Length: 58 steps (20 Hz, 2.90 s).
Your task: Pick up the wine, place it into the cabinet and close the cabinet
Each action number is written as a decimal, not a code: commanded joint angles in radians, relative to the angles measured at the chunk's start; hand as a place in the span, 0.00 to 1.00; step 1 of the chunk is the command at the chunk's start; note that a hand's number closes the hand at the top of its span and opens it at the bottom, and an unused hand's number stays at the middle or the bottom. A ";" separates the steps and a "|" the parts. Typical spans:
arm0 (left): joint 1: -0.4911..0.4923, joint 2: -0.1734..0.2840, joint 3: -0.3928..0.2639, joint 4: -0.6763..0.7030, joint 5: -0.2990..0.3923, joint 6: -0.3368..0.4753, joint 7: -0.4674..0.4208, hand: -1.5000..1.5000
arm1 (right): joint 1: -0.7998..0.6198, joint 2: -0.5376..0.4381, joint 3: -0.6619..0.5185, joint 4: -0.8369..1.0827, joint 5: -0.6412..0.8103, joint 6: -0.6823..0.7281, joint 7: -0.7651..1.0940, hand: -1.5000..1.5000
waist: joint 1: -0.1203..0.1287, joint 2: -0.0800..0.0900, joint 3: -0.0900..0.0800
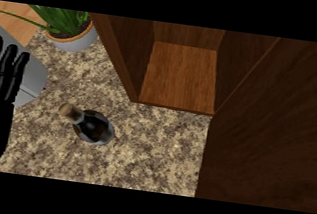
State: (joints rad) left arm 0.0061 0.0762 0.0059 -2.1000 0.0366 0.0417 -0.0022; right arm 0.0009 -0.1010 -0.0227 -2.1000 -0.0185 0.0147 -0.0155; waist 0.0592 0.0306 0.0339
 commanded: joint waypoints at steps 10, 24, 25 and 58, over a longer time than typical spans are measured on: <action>0.008 0.215 -0.128 0.082 0.557 -0.558 0.079 0.00 | 0.115 0.044 0.157 -0.104 -0.107 0.072 0.140 0.00 | -0.078 -0.033 -0.036; -0.096 0.517 0.181 0.005 1.150 -0.510 0.390 0.00 | 0.146 0.078 0.451 -0.508 0.113 -0.085 0.553 0.00 | -0.061 -0.034 -0.035; -0.063 0.524 0.181 -0.021 1.170 -0.487 0.421 0.00 | 0.167 0.065 0.412 -0.545 0.071 -0.083 0.556 0.00 | -0.061 -0.034 -0.035; -0.066 0.275 0.114 0.292 0.715 -0.714 0.297 0.00 | -0.049 -0.051 0.517 -0.574 0.184 -0.322 0.746 0.00 | -0.069 -0.033 -0.036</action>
State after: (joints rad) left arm -0.0721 0.3926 0.1272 -1.8595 0.8225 -0.6310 0.3347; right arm -0.0267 -0.1307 0.5048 -2.5073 0.0677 -0.2933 0.6095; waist -0.0161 -0.0033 -0.0016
